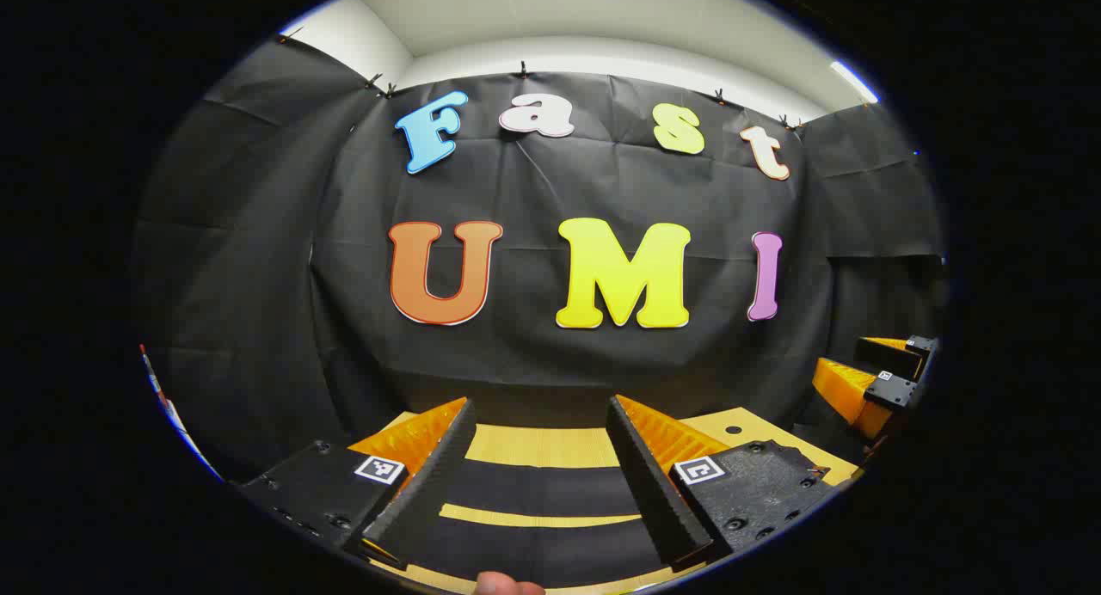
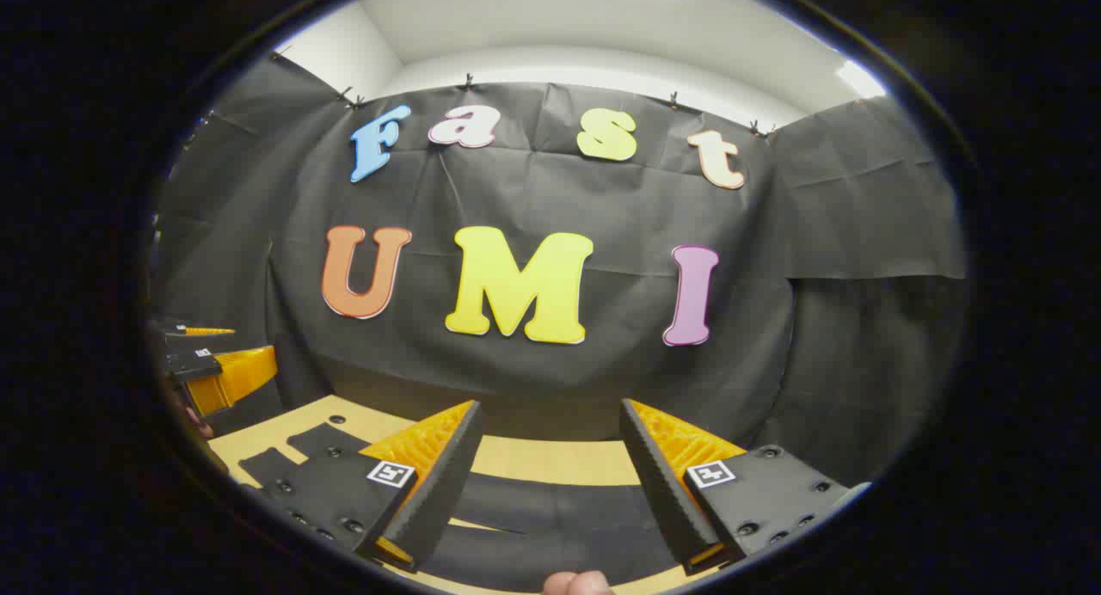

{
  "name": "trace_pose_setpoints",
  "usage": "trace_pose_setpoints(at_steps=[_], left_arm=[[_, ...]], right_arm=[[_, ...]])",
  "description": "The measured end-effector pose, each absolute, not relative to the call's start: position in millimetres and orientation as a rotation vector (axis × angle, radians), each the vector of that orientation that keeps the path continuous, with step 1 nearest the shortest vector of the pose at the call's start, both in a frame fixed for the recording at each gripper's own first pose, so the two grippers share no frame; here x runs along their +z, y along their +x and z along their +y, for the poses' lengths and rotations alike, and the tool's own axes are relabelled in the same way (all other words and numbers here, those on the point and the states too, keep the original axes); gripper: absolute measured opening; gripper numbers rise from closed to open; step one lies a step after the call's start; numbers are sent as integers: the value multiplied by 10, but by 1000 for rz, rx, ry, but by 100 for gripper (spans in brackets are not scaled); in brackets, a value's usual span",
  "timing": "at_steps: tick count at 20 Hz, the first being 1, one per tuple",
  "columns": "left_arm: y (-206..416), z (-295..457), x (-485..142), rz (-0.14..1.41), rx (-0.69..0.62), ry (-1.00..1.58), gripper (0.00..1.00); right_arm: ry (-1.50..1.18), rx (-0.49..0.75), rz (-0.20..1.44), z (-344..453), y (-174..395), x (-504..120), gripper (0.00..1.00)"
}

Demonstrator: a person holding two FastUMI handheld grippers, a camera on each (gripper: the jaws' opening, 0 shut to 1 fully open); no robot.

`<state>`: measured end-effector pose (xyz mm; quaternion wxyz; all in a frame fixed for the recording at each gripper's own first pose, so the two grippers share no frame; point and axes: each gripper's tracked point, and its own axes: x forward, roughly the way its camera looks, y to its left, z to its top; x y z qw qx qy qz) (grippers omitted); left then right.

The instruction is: Grasp the waist and the cuffs of the jeans and fold them to make the two legs overlap; first hold the waist and fold one-third of the jeans toward the cuffs, then hold the cuffs and fold the remaining one-third in the same direction to finish folding.

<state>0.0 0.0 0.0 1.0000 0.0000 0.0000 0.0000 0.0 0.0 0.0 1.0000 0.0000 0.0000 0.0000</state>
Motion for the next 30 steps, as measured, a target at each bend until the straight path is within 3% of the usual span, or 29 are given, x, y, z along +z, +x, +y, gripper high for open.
trace_pose_setpoints(at_steps=[19,30], left_arm=[[-49,133,-40,0,-3,17,98],[115,200,-357,83,-40,-2,98]], right_arm=[[17,-21,16,-73,-5,-32,99],[38,-108,131,-755,71,-432,99]])
